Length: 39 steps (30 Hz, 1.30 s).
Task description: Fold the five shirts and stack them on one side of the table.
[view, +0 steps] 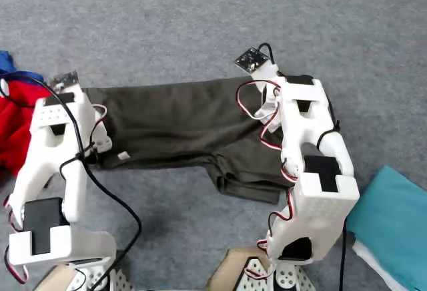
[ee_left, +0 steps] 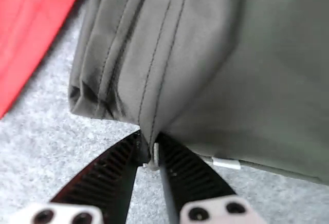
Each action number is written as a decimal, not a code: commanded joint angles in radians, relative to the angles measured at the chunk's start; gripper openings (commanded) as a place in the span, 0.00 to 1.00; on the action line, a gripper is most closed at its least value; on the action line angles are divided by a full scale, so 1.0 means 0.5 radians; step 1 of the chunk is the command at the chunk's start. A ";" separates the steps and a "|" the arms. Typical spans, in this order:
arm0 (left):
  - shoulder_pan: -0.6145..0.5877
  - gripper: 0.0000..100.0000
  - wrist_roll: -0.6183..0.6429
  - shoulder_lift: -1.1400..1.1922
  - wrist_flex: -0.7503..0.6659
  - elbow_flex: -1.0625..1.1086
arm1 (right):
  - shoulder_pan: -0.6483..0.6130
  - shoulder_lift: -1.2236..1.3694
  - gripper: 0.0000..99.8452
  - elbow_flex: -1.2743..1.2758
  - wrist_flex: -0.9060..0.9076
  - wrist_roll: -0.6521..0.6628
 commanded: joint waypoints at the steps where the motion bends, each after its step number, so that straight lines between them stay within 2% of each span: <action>1: -0.018 0.02 0.003 -0.026 0.135 -0.236 | -0.008 0.002 0.00 -0.078 0.012 0.009; 8: -0.110 0.02 -0.074 -0.008 0.255 -0.543 | 0.087 -0.106 0.00 0.051 -0.098 -0.012; 15: -0.215 0.02 -0.218 -0.005 0.261 -0.543 | 0.054 -0.984 0.00 1.060 -1.019 -0.212; 18: -0.215 0.02 -0.279 -0.005 0.249 -0.482 | 0.054 -1.241 0.01 1.321 -1.252 -0.328; 28: -0.368 0.02 -0.488 -0.005 0.166 -0.577 | 0.072 -0.974 0.01 1.085 -1.105 -0.353; 33: -0.371 0.02 -0.562 -0.002 0.163 -0.598 | 0.069 -0.928 0.01 1.060 -1.089 -0.319; 39: -0.301 0.02 -0.568 -0.002 0.049 -0.350 | 0.057 -0.922 0.01 1.060 -1.089 -0.301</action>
